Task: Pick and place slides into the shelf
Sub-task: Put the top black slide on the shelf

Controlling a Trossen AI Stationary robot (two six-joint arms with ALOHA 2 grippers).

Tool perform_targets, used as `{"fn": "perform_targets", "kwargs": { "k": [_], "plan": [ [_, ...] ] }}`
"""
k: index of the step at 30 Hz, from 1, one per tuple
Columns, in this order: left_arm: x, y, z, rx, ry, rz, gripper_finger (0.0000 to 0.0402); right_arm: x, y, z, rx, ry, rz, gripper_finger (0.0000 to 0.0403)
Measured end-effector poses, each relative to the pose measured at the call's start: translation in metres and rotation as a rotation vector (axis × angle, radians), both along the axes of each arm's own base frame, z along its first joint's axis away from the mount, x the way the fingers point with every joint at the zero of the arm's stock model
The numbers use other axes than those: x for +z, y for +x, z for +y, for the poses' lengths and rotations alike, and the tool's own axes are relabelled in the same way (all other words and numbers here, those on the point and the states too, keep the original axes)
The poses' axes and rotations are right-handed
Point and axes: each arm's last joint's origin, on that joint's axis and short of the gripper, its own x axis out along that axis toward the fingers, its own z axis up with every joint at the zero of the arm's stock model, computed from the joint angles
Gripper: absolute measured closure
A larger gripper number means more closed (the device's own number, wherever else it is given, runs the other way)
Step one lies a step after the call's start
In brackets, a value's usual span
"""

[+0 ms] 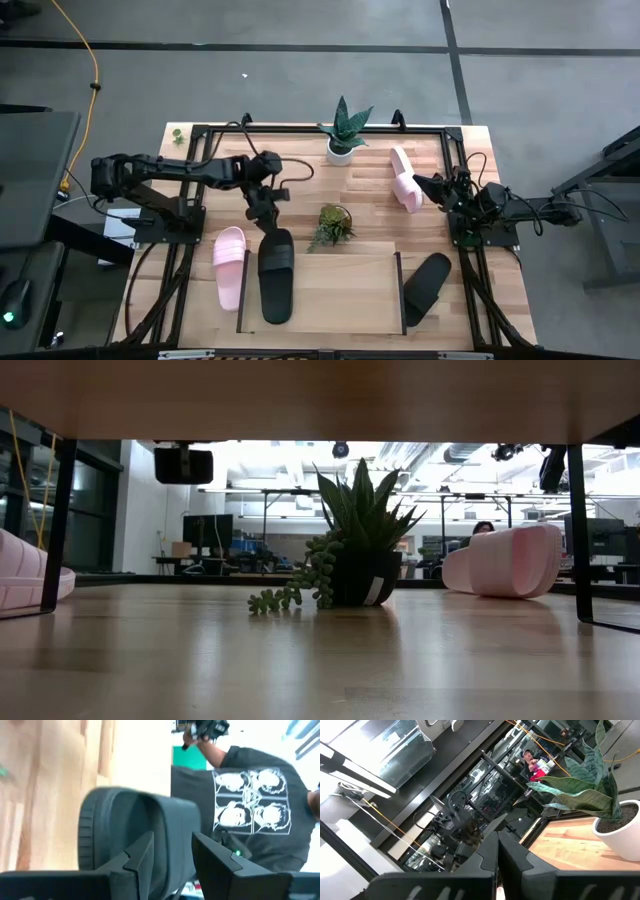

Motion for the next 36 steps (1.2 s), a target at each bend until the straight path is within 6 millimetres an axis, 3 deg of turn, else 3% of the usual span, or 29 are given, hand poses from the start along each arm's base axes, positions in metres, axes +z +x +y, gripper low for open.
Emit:
{"fn": "perform_targets", "kwargs": {
  "k": [12,20,23,29,32,36],
  "plan": [
    [0.011,-0.013,0.028,0.129,0.034,-0.059,0.0279,-0.001,0.0,0.0,0.001,0.0,0.009,0.0402],
    [0.031,-0.013,0.036,0.2,0.085,-0.183,0.0279,0.0,0.0,0.0,0.007,0.017,-0.002,0.0402],
    [0.05,-0.012,0.036,0.235,0.135,-0.233,0.0279,0.0,0.0,0.0,0.01,0.023,-0.013,0.0402],
    [0.111,-0.016,0.035,0.317,0.277,-0.388,0.028,0.001,0.0,0.0,0.011,0.03,-0.023,0.0402],
    [0.14,-0.021,0.03,0.388,0.435,-0.385,0.028,0.001,0.0,0.0,0.011,0.03,-0.023,0.0402],
    [0.171,-0.032,0.013,0.451,0.763,-0.239,0.028,0.001,0.0,0.0,0.013,0.03,-0.023,0.0402]
  ]
}}
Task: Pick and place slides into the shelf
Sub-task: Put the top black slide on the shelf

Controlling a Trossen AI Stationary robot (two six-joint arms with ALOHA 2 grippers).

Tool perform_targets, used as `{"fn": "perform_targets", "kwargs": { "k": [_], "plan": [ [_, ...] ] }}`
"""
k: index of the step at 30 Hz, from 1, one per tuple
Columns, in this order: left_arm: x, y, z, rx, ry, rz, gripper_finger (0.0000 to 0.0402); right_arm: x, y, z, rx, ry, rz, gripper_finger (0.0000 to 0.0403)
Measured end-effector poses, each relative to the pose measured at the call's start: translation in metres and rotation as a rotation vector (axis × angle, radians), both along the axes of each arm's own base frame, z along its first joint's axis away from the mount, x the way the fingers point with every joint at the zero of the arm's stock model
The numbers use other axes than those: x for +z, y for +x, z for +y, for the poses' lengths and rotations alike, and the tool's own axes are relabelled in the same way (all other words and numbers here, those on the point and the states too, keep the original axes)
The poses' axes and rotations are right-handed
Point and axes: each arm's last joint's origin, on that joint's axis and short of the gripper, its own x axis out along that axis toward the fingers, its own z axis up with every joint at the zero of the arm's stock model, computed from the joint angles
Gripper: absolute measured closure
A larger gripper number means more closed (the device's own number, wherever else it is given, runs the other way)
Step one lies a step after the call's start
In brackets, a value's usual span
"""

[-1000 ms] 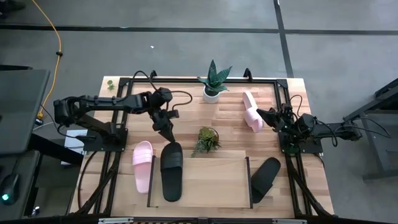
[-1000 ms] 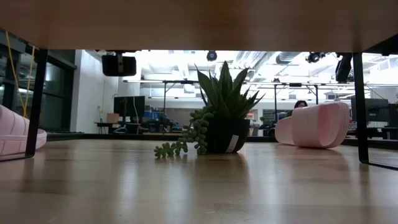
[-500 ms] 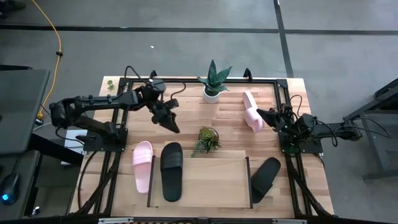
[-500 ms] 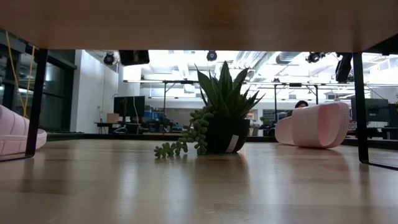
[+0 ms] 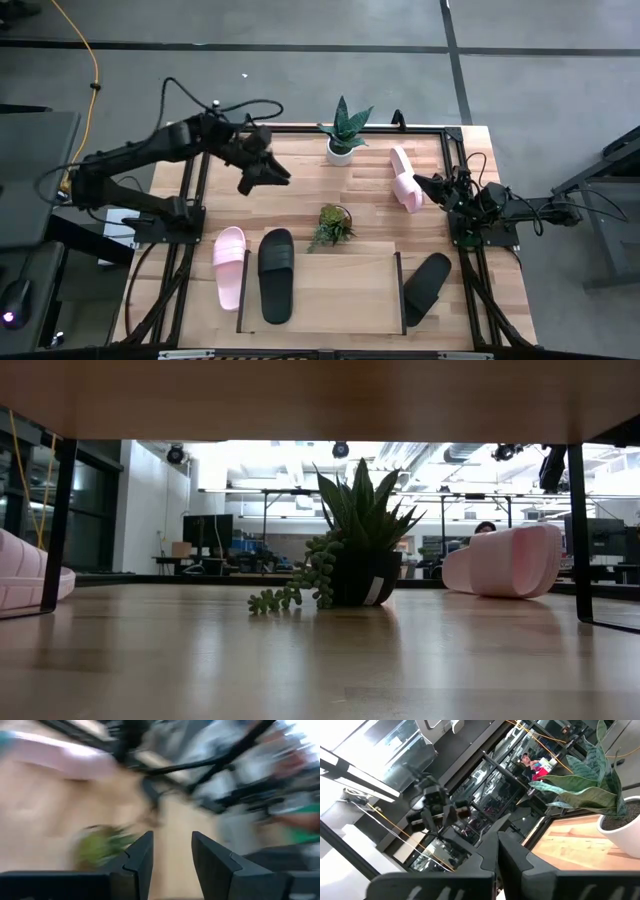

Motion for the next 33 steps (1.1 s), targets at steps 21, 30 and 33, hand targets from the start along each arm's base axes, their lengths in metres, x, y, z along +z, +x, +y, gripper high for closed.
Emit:
{"fn": "perform_targets", "kwargs": {
  "k": [21,30,33],
  "plan": [
    [0.035,0.001,-0.091,0.296,0.302,0.123,0.028,0.003,0.0,0.003,0.105,-0.008,-0.041,0.0402],
    [0.013,0.02,-0.121,0.26,0.207,0.236,0.028,0.004,0.0,0.005,0.18,-0.024,-0.052,0.0402],
    [0.007,0.028,-0.126,0.25,0.172,0.261,0.0279,0.004,0.0,0.005,0.198,-0.036,-0.047,0.0402]
  ]
}}
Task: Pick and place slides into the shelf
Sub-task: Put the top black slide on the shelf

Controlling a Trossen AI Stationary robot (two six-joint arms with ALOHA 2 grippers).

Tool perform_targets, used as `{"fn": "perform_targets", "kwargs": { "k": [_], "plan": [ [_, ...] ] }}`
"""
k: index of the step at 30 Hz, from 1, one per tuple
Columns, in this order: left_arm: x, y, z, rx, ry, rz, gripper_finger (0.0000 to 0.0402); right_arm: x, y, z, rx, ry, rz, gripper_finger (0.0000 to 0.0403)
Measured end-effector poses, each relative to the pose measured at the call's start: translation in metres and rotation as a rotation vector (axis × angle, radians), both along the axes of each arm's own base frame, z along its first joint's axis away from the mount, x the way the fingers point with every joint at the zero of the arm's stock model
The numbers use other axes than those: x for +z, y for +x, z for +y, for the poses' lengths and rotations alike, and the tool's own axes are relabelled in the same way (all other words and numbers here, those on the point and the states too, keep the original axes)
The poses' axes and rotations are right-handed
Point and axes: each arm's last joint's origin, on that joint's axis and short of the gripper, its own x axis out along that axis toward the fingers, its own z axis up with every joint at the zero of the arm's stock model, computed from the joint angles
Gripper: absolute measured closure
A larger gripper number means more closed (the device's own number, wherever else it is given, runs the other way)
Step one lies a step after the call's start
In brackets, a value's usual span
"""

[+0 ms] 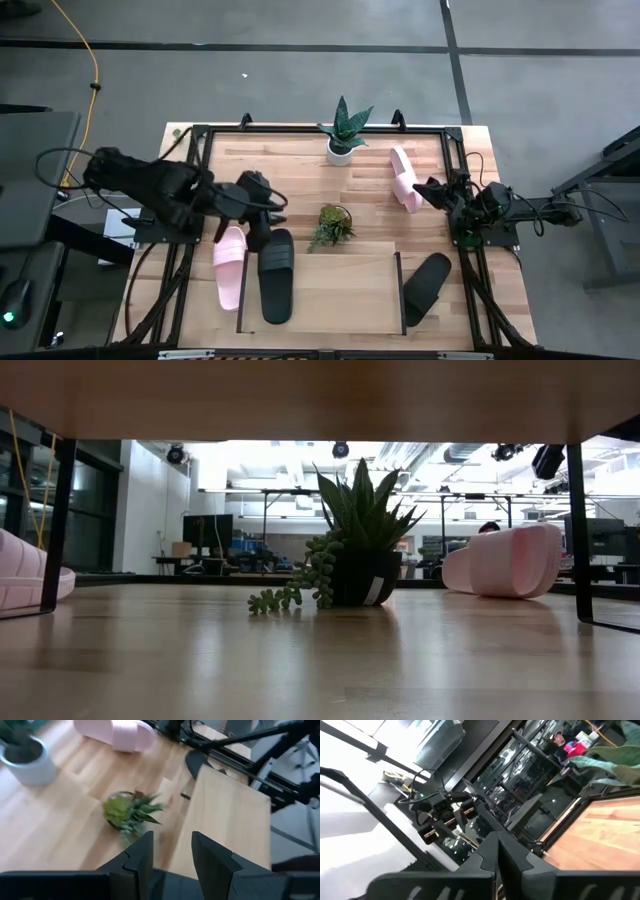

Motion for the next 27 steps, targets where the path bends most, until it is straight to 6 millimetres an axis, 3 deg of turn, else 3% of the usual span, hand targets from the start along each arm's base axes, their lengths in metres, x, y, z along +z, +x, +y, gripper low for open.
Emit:
{"fn": "perform_targets", "kwargs": {
  "k": [18,21,27],
  "plan": [
    [-0.023,0.017,-0.011,-0.061,-0.259,0.166,0.0279,-0.002,0.001,0.0,0.008,-0.007,0.018,0.0402],
    [-0.026,0.014,-0.022,-0.089,-0.307,0.205,0.028,-0.001,0.0,0.0,0.002,0.018,0.011,0.0402],
    [-0.029,0.009,-0.053,-0.131,-0.161,0.186,0.0312,-0.001,0.0,0.0,0.012,0.037,0.004,0.0402]
  ]
}}
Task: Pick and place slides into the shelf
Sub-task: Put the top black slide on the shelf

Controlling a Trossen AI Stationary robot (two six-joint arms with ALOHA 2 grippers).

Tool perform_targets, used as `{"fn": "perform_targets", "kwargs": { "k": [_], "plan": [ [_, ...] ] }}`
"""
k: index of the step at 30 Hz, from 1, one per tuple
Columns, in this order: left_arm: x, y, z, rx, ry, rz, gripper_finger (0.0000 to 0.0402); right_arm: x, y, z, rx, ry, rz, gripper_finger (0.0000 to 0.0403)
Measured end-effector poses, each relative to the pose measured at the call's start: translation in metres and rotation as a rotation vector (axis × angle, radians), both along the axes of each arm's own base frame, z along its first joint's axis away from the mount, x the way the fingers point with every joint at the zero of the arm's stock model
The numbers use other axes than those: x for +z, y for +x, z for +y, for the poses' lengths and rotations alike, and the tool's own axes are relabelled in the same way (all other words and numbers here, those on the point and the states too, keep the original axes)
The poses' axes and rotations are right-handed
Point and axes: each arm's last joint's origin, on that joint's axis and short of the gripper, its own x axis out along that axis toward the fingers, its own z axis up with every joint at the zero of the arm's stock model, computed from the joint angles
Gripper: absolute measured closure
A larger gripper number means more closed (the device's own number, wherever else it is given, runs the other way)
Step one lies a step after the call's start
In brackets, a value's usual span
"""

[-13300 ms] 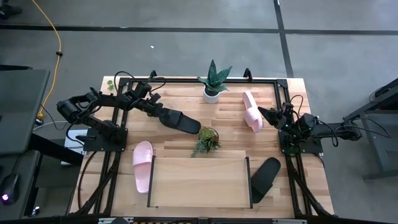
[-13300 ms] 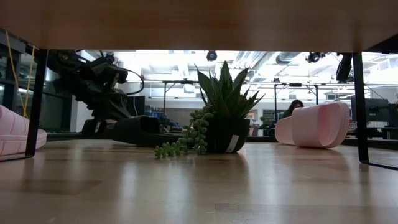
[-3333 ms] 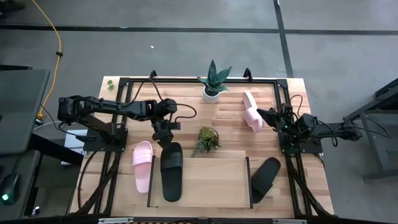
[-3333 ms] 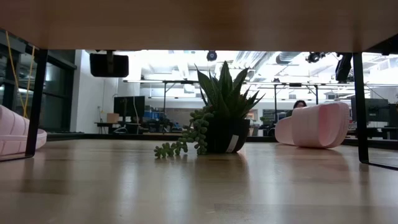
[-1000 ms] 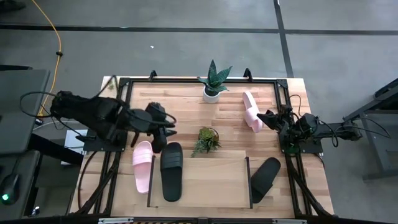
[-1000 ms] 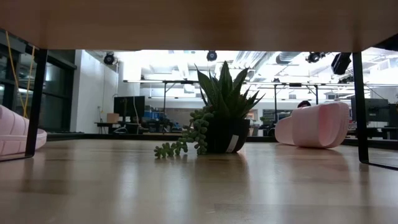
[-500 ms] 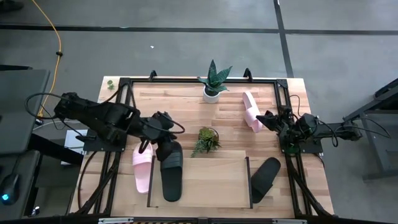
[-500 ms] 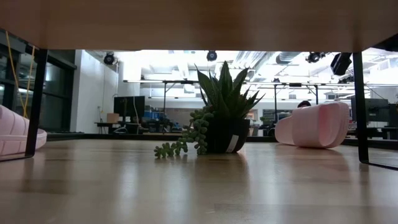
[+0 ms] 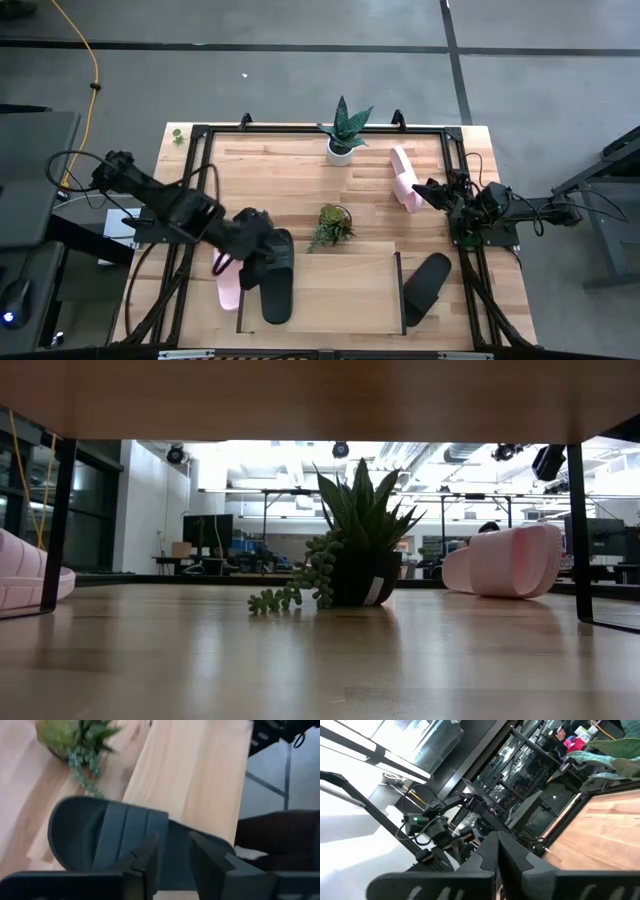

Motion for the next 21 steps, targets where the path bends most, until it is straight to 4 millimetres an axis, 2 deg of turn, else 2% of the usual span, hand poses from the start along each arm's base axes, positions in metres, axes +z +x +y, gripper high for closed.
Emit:
{"fn": "perform_targets", "kwargs": {
  "k": [6,16,21],
  "plan": [
    [-0.003,-0.003,-0.018,-0.017,0.032,-0.013,0.034,-0.001,0.0,0.0,0.003,-0.002,0.008,0.0402],
    [-0.019,0.005,-0.047,0.124,0.082,-0.052,0.0328,0.0,0.0,0.001,0.019,-0.027,0.006,0.0402],
    [-0.022,0.014,-0.054,0.14,0.088,-0.038,0.0328,0.0,0.0,0.002,0.065,-0.015,0.0,0.0402]
  ]
}}
